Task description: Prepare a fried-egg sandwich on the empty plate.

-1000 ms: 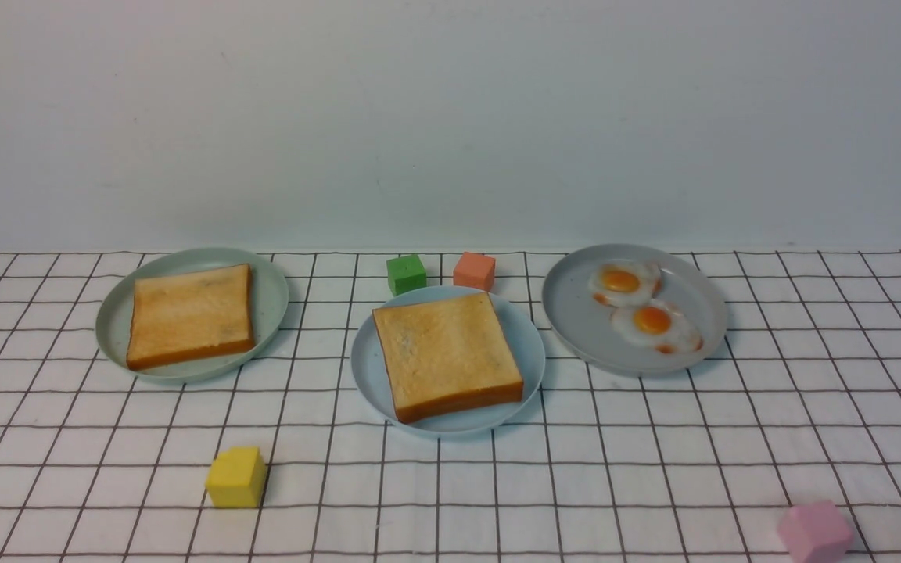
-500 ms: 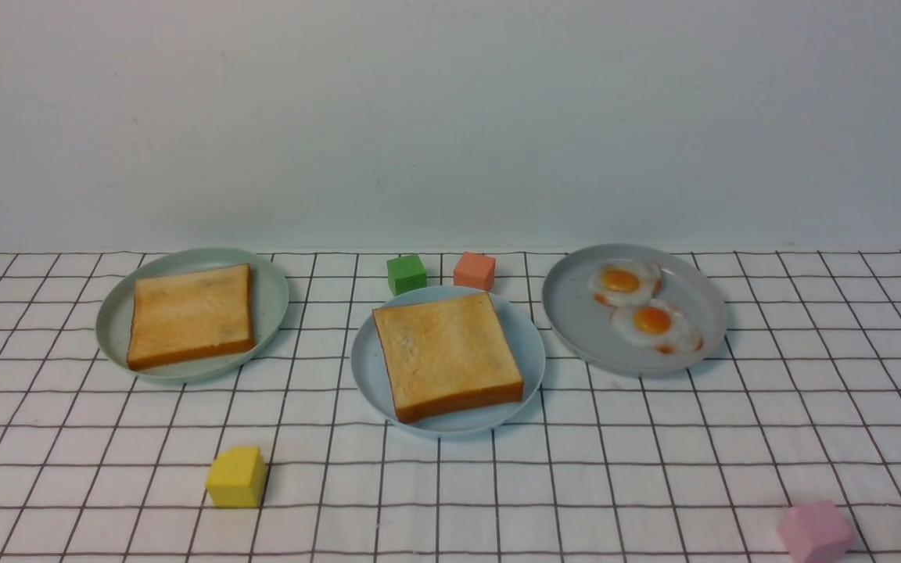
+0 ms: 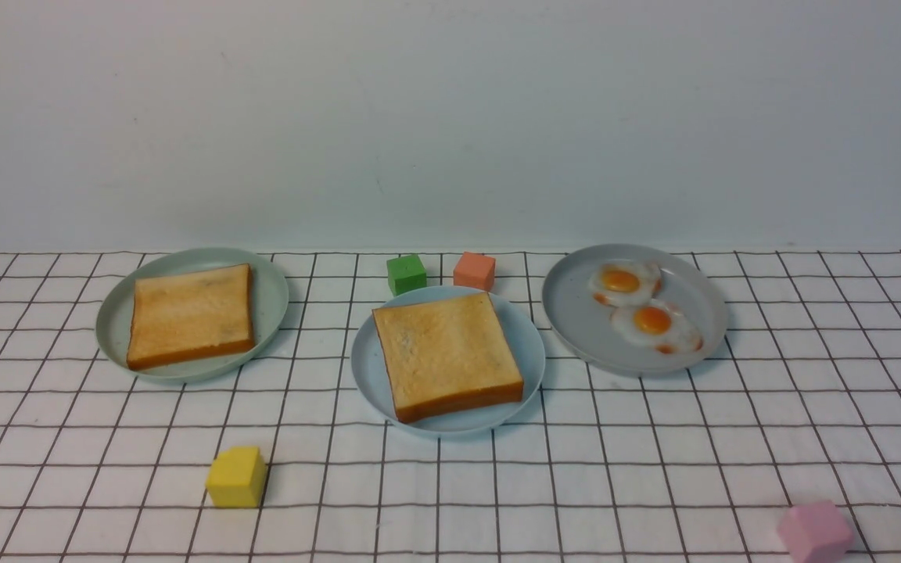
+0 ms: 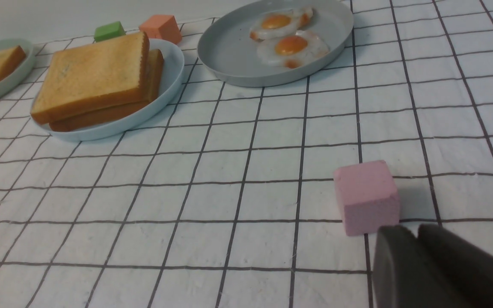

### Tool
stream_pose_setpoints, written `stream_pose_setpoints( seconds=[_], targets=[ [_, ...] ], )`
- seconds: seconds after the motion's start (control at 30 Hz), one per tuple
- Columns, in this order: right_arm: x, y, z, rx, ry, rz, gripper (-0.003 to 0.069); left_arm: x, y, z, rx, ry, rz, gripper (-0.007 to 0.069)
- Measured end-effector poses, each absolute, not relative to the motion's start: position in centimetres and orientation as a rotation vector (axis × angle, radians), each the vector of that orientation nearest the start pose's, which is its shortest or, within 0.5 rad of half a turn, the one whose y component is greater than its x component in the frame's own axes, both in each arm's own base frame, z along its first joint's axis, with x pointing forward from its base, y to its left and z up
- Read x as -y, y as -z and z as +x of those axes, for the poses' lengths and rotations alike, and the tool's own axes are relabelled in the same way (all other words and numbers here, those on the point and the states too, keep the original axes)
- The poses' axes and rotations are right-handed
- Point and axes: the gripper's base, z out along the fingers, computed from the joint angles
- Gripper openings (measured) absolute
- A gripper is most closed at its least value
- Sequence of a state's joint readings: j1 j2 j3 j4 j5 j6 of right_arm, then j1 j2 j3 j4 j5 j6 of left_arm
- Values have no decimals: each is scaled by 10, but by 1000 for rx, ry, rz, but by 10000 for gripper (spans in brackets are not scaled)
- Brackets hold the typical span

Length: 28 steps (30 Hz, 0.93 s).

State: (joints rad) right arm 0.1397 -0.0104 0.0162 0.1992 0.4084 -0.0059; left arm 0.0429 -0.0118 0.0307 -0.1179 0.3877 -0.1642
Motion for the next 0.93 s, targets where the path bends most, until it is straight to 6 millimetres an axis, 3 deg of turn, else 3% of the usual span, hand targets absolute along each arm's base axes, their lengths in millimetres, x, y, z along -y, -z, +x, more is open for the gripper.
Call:
stream_pose_setpoints(
  seconds=[0.93],
  targets=[
    [-14, -172, 50, -1900, -290, -18, 125, 2, -169, 52, -1873, 199, -268, 18]
  ],
)
